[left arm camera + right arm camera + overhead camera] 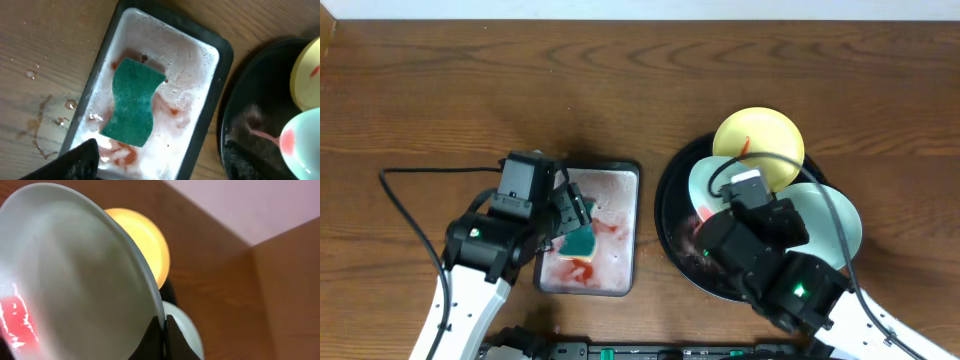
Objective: Clean dirty plates on tray and stack at the side
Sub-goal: 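Lift the mint plate upright with the right gripper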
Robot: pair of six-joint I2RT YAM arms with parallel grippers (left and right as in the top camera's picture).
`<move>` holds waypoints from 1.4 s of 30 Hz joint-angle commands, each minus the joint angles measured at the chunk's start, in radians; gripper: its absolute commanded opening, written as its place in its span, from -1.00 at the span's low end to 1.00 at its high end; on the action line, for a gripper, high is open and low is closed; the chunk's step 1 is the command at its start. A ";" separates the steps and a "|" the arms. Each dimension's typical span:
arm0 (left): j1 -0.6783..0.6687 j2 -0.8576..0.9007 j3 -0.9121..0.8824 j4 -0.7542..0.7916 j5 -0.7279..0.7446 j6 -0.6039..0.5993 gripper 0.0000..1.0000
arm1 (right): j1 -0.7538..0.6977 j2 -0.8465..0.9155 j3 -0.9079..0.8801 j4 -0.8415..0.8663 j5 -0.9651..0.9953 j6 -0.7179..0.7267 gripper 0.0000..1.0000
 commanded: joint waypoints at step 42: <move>0.005 0.002 -0.006 -0.009 0.007 0.008 0.68 | 0.170 0.003 0.018 0.022 0.319 -0.156 -0.98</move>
